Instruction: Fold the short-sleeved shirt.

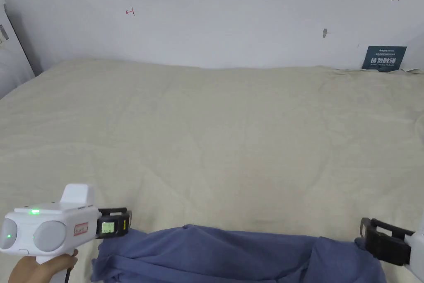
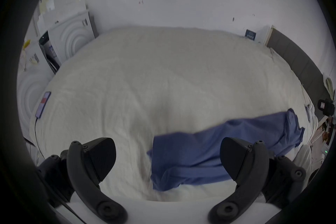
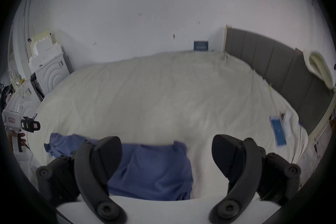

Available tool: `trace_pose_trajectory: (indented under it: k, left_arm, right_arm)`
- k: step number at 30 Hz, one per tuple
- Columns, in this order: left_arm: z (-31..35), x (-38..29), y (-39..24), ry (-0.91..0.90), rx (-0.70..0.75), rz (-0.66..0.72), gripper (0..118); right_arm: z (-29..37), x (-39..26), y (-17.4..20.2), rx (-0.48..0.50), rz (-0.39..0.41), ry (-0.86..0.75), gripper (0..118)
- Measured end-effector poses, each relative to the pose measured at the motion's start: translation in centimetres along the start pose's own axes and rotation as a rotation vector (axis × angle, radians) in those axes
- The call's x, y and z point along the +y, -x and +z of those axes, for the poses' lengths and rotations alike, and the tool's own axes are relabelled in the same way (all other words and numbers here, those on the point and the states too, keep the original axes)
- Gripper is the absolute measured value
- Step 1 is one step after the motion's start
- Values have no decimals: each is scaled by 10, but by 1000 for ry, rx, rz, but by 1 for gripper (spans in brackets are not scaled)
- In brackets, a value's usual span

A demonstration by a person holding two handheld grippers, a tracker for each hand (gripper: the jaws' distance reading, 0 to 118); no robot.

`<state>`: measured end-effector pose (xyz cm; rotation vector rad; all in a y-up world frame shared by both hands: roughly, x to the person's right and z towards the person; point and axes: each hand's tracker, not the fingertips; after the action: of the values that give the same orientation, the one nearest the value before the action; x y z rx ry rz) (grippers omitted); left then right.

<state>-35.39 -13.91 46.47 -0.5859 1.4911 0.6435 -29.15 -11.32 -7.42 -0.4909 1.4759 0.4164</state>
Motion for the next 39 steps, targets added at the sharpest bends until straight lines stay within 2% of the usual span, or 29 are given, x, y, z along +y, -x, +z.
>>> trace_pose_trajectory:
  k: [5,9,11,13,14,18,20,21,30,37,39]
  left_arm:
    - [12,23,-9,-131,-17,41,116]
    - [22,31,-19,-265,-14,58,96]
    - [27,31,-24,-333,-7,73,93]
    - [28,29,-29,-386,-2,71,88]
    - [29,28,-32,-412,-6,58,81]
    - [27,19,-42,-452,7,18,23]
    - [25,15,-43,-463,-2,19,15]
    - [25,13,-42,-468,-10,26,0]
    - [24,17,-34,-403,-53,31,0]
    - [1,27,19,-40,-312,104,0]
    - [-10,25,34,39,-335,106,0]
  right_arm:
    - [2,18,12,-13,5,-98,104]
    - [5,25,22,-40,10,-190,101]
    - [8,27,26,-53,5,-237,89]
    - [9,27,31,-69,12,-266,64]
    - [9,27,33,-73,12,-278,54]
    - [7,24,36,-54,7,-329,6]
    - [6,22,38,-56,9,-339,2]
    - [5,21,39,-56,14,-344,0]
    - [2,19,43,-61,19,-340,0]
    - [2,18,45,-61,35,-320,0]
    - [2,17,45,-63,39,-314,0]
